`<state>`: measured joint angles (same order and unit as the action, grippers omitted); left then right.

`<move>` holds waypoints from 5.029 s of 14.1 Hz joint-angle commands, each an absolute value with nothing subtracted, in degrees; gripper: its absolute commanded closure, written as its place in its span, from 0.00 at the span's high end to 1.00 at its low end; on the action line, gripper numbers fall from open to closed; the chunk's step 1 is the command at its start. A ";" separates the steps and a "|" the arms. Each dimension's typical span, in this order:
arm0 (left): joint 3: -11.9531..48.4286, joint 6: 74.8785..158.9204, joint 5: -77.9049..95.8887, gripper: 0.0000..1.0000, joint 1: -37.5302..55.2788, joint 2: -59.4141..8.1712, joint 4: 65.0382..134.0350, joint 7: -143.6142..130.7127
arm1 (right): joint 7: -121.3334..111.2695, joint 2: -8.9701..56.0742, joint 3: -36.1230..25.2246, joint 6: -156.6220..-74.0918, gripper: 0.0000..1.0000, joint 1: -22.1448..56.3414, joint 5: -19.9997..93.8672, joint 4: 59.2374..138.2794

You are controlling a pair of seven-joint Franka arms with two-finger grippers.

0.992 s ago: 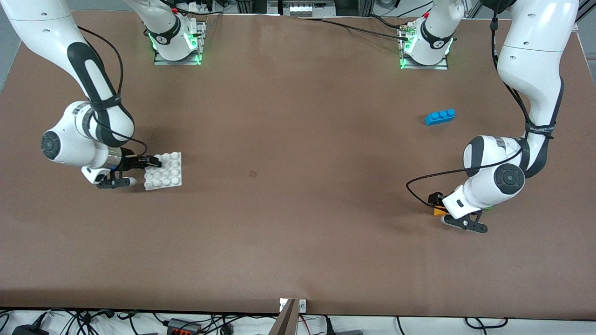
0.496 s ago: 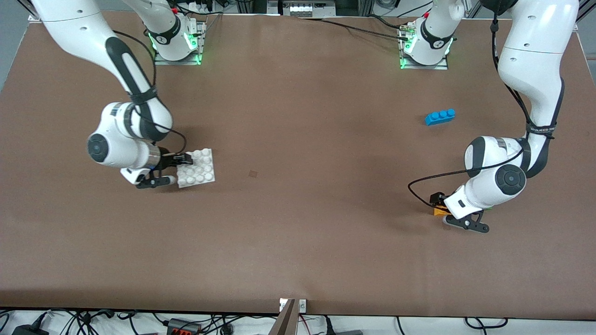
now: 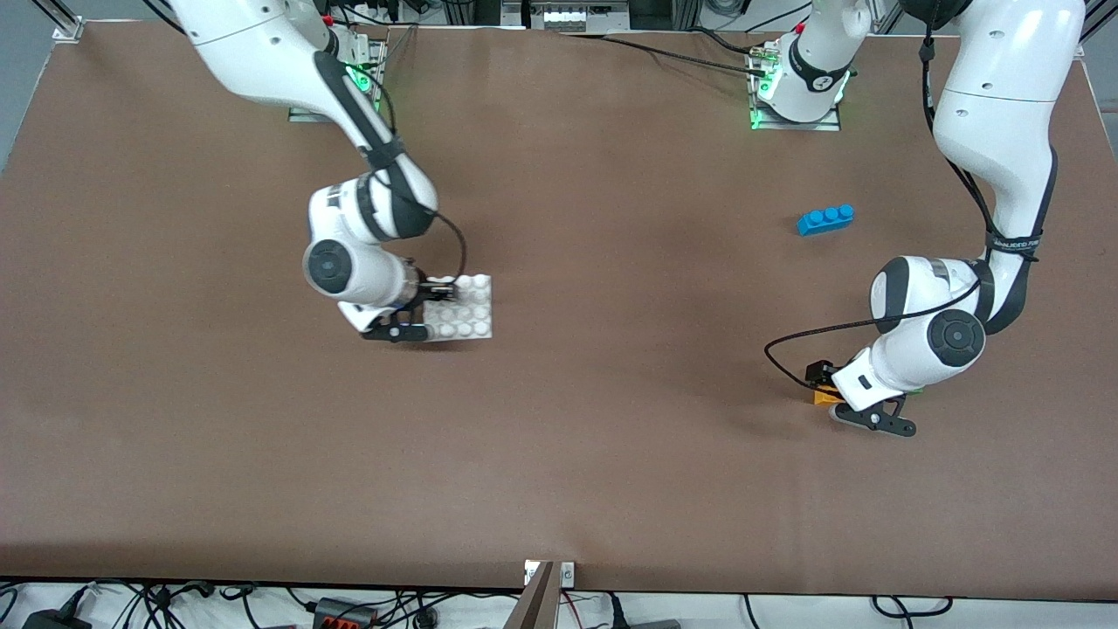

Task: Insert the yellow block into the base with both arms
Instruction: 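Slide the white plate with the right gripper toward the table middle, then release the plate and draw the right gripper back to its side, then lift the yellow block with the left gripper and carry it over the plate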

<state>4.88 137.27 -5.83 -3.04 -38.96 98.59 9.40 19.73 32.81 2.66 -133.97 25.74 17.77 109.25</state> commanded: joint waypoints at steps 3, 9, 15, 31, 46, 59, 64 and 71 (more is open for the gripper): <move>4.83 137.99 -5.89 0.98 -3.08 -39.46 98.35 10.02 | 36.63 44.11 2.29 -135.44 0.46 36.01 18.11 96.26; 4.83 137.99 -5.89 0.91 -3.08 -39.46 98.17 10.02 | 39.73 48.51 2.20 -135.53 0.46 45.16 17.49 87.90; 4.83 137.99 -5.71 0.82 -2.90 -39.46 98.09 10.02 | 39.20 46.16 -0.60 -135.27 0.75 45.35 16.61 86.75; 4.92 137.90 -5.54 0.68 -2.81 -39.29 98.00 9.85 | 0.37 12.59 -38.31 -80.25 1.00 45.36 3.90 85.34; 8.26 124.48 1.58 0.54 -2.03 -34.72 94.40 7.92 | -7.65 -2.44 -5.28 -94.72 1.00 -0.52 4.66 98.24; 12.04 120.67 1.59 0.50 19.58 -31.64 93.51 -29.86 | -6.86 -5.89 -3.96 -87.36 1.00 -0.62 -0.09 96.59; 11.34 122.25 1.49 0.49 24.96 -26.47 100.53 -34.10 | -6.77 -5.80 -3.96 -87.45 1.00 -1.23 0.35 96.68; 7.48 129.99 1.58 0.46 35.94 -28.57 103.00 -46.93 | -6.77 -5.89 -3.95 -87.28 1.00 -1.23 0.35 96.68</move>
